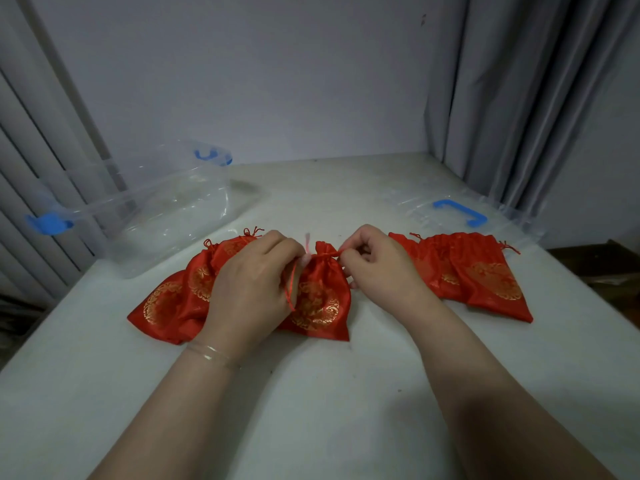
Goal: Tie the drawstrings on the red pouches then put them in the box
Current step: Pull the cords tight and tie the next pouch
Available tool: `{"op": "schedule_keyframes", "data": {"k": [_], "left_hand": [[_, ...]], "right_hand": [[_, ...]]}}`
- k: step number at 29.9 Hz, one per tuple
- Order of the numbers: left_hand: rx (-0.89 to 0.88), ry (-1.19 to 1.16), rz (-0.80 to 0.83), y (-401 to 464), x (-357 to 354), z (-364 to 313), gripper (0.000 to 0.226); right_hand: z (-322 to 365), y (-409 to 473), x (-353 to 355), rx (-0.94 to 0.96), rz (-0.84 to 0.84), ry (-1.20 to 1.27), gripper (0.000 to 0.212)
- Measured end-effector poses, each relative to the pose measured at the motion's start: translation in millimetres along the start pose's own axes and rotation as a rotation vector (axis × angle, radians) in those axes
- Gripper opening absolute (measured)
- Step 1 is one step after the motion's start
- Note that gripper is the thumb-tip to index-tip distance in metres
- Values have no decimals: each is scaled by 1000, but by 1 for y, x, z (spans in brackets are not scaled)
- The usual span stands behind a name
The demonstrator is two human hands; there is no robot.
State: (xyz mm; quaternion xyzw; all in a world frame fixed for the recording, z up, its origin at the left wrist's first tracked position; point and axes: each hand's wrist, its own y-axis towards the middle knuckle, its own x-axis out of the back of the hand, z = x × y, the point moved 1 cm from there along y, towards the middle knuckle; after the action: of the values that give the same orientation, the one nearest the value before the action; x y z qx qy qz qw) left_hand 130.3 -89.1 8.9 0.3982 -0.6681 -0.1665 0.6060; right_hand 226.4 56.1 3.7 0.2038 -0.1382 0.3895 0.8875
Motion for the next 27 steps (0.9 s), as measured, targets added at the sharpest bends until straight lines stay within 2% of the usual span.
{"op": "schedule_keyframes", "data": {"k": [3, 8, 13, 16, 20, 23, 27], "left_hand": [[-62, -100, 45, 1, -1, -1, 25], [-60, -325, 128, -1, -4, -9, 22], [167, -658, 159, 0, 2, -13, 17], [398, -877, 47, 2, 4, -11, 21], [617, -936, 14, 5, -2, -5, 16], [662, -965, 82, 3, -2, -1, 6], [652, -944, 148, 3, -2, 1, 14]], "right_hand": [[0, 1, 4, 3, -1, -101, 7], [-5, 5, 0, -95, 71, -72, 12], [-3, 3, -9, -186, 158, 273, 18], [1, 2, -10, -97, 134, 336, 20], [4, -4, -17, 166, 35, 185, 22], [5, -9, -20, 439, 11, -28, 15], [6, -7, -18, 549, -11, -154, 14]]}}
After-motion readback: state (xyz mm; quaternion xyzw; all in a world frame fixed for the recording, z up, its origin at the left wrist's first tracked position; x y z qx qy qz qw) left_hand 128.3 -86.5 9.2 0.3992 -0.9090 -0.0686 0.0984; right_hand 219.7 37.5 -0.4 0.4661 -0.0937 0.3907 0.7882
